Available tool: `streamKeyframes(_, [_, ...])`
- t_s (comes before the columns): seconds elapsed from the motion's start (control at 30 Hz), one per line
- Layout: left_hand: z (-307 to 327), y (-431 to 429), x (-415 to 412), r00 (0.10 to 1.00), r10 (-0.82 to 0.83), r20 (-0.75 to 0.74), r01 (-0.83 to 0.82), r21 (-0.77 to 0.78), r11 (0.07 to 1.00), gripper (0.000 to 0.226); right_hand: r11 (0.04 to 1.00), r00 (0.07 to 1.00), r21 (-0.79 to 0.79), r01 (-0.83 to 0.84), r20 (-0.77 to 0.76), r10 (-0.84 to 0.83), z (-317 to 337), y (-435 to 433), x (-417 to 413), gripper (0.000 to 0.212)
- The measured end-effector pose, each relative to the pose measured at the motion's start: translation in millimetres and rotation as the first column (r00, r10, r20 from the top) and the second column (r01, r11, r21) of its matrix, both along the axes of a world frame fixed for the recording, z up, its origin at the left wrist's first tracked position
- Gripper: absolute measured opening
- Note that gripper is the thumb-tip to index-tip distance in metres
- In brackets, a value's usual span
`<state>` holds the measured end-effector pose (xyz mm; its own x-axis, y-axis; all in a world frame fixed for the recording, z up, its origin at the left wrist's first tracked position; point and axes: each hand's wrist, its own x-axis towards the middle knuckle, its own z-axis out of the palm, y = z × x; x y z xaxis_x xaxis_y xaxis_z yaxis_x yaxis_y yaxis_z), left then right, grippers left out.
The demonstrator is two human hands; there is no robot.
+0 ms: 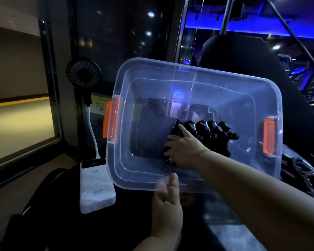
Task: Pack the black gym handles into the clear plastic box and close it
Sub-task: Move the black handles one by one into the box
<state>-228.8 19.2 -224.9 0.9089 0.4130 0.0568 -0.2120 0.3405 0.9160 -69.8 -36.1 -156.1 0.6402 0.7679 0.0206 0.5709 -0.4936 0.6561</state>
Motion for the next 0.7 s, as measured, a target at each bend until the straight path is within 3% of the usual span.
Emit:
streamKeyframes(0.07, [0,1,0,1.000,-0.020,-0.010,0.020,-0.021,1.000,0.085,0.997,0.999,-0.068,0.031,0.028,-0.029,3,-3,0,0.032])
streamKeyframes(0.13, [1,2,1,1.000,-0.026,-0.016,0.026,-0.012,1.000,0.077,0.994,0.999,-0.099,0.034,0.034,-0.031,4,-7,1,0.032])
streamKeyframes(0.33, [0,2,1,0.999,-0.038,-0.015,0.038,0.005,0.999,0.076,0.994,0.998,-0.092,0.063,0.029,-0.061,1,-3,-4,0.036])
streamKeyframes(0.5, [-1,1,3,0.999,-0.046,-0.012,0.046,0.011,0.999,0.036,0.995,0.998,-0.088,0.053,0.033,-0.050,-2,-3,-5,0.039])
streamKeyframes(0.6, [-1,0,3,0.999,-0.048,0.000,0.048,0.006,0.999,0.040,0.998,1.000,-0.067,0.007,0.027,-0.005,4,-7,-8,0.041])
streamKeyframes(0.7, [1,0,2,1.000,-0.024,-0.002,0.024,0.019,1.000,0.030,1.000,1.000,0.026,-0.007,0.019,0.006,8,-11,-14,0.041])
